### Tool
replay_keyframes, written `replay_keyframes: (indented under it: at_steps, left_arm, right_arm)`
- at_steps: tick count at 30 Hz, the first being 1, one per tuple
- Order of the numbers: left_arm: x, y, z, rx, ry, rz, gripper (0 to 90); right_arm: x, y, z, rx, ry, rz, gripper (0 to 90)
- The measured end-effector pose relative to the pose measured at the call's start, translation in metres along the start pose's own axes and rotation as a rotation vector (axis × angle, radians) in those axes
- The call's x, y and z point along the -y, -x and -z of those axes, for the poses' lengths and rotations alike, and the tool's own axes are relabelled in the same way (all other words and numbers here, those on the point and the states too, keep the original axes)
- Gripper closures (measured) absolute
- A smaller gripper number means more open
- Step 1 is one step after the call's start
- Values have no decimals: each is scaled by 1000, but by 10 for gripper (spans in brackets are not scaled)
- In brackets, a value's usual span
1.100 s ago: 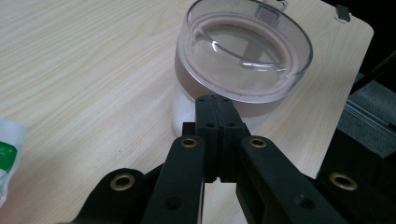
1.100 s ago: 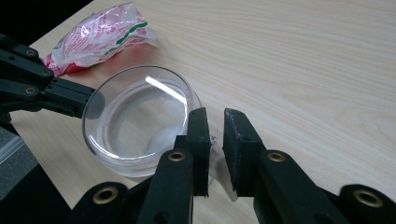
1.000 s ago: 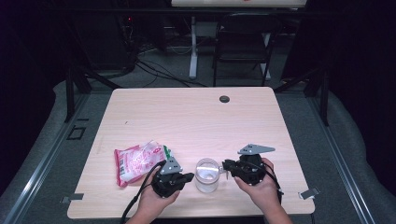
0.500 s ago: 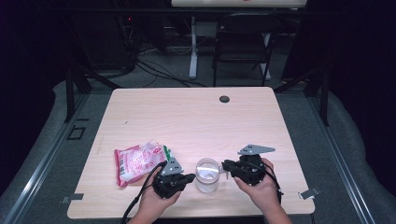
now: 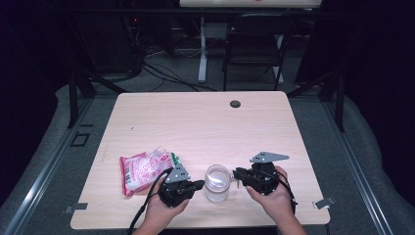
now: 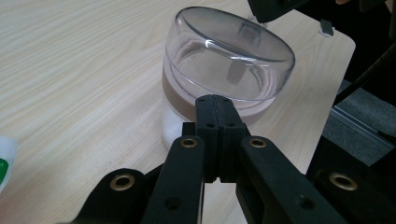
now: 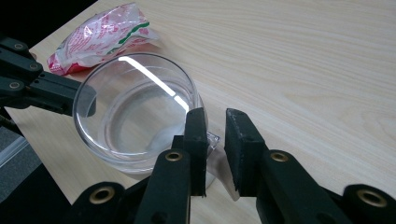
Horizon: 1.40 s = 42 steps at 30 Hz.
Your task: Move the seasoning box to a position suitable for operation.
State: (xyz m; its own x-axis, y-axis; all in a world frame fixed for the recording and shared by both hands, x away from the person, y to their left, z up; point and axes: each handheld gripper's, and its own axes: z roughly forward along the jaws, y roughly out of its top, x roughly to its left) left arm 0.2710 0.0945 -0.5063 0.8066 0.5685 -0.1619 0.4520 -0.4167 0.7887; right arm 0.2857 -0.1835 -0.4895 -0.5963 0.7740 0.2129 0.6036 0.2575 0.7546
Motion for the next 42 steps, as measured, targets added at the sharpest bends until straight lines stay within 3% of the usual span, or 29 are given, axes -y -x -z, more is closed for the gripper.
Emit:
replay_keyframes:
  at_steps: [6, 19, 36, 42]
  left_arm:
    - [-4, 1, 3, 2, 17, -7, 900]
    - [-9, 4, 6, -2, 42, -11, 900]
    - [-15, 9, 3, 7, 35, -28, 900]
    - [-20, 12, 3, 5, 26, -43, 900]
  right_arm:
    - [2, -2, 1, 9, 4, 14, 782]
    - [5, 2, 1, 7, 21, -10, 779]
    - [6, 4, 1, 2, 20, -19, 780]
    - [6, 3, 4, 17, 28, -5, 738]
